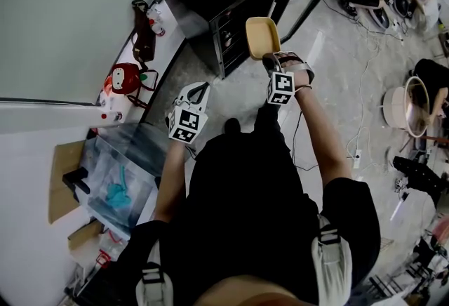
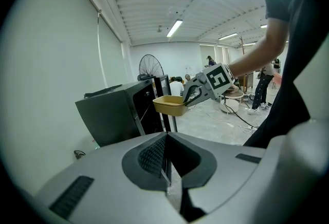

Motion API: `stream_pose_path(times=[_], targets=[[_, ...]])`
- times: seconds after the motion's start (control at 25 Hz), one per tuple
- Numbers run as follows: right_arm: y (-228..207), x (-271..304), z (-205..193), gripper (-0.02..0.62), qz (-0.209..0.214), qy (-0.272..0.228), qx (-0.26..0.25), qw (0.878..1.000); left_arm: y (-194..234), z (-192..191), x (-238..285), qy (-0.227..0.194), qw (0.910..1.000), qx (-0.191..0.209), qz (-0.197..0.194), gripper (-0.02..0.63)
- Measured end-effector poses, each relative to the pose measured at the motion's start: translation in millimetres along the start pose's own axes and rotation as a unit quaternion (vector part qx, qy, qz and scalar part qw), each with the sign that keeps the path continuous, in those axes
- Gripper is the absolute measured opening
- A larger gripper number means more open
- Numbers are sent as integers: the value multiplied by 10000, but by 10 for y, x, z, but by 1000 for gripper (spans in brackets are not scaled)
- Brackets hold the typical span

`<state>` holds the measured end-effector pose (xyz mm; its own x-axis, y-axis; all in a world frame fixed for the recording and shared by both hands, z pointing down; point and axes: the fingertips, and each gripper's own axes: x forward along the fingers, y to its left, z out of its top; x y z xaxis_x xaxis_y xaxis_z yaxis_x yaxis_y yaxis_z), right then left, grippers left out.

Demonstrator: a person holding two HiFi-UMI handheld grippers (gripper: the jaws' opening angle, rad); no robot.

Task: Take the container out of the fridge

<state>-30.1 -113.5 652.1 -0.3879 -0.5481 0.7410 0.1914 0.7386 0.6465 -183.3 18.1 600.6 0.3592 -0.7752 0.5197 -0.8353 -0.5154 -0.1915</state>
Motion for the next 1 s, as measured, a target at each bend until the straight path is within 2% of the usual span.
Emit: stream_pose_path(times=[0.52, 1.0], targets=[[118, -51, -76, 28, 53, 45, 175, 9998, -71, 8, 61, 58, 9998, 86, -149, 20], [157, -43, -146, 28, 68, 106, 241, 9996, -26, 23, 81, 34, 9999, 71, -133, 20]])
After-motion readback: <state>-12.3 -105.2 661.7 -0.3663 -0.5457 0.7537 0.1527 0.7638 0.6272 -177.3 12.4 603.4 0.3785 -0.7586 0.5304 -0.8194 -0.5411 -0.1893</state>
